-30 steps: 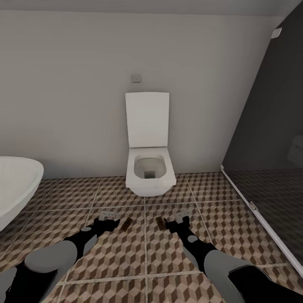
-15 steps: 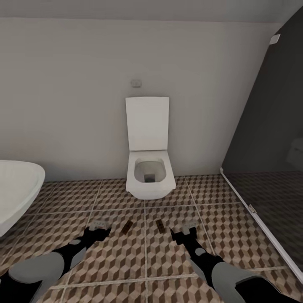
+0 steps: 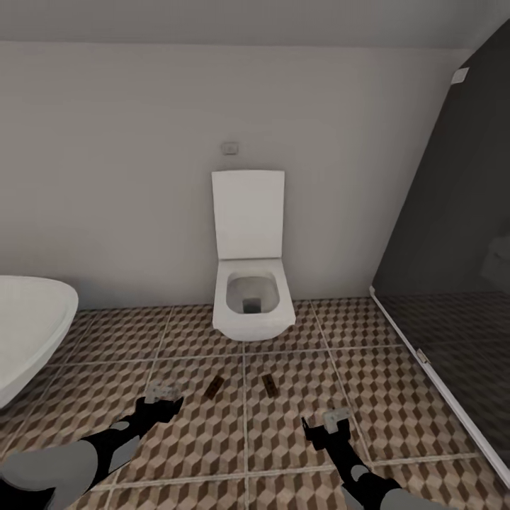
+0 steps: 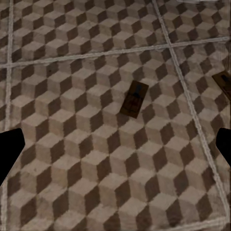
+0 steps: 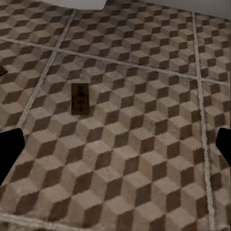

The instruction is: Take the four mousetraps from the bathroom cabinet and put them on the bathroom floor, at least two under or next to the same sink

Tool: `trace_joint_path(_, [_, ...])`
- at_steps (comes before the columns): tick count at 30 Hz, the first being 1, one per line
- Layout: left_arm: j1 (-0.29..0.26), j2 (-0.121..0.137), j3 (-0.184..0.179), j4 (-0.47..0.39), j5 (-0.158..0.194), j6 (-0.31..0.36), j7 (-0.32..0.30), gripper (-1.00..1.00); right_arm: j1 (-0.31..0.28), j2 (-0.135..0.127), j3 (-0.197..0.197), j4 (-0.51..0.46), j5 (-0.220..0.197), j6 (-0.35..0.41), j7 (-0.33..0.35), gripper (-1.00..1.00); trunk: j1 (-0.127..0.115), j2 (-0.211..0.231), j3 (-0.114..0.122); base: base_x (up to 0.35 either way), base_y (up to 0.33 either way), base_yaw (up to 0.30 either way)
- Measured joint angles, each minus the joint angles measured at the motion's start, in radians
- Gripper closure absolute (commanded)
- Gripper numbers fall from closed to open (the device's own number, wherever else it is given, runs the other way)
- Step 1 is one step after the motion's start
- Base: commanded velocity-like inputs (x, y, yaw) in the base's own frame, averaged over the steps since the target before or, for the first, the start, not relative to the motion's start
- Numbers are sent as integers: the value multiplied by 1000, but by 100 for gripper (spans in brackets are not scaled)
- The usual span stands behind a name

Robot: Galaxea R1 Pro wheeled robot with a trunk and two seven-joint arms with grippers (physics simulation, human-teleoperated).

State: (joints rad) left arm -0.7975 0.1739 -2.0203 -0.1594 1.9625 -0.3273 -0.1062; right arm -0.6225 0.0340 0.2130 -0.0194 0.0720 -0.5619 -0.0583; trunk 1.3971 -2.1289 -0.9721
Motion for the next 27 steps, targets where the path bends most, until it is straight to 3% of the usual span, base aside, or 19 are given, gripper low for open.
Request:
trace_joint_path(3, [19,13,0,0,0,-5,0,-100,22,-7,0,0,0,-24,0,-100,-12,21,10,0,0,0])
trace_joint_path(8, [55,29,-1,-4,-1,-79,29,-100,59,-21,-1,0,-2,-64,0,-100,-31,56,25,0,0,0])
trace_joint_path(15, [88,43,-1,-131,9,-154,245,-100,81,-38,-4,0,-25,-83,0,-100,-58,105,47,0,0,0])
trace_joint_path(18, [92,56,-40,-198,10,-210,312,-100,89,-40,-5,0,-43,-85,1,-100,-69,126,57,0,0,0])
trace_joint_path(25, [95,67,-180,-261,11,-276,360,-100,109,-41,-6,0,-52,-92,1,-100,-96,175,79,0,0,0])
trace_joint_path(27, [95,70,-194,-270,11,-290,381,-100,114,-41,-6,0,-53,-102,1,-100,-104,189,85,0,0,0])
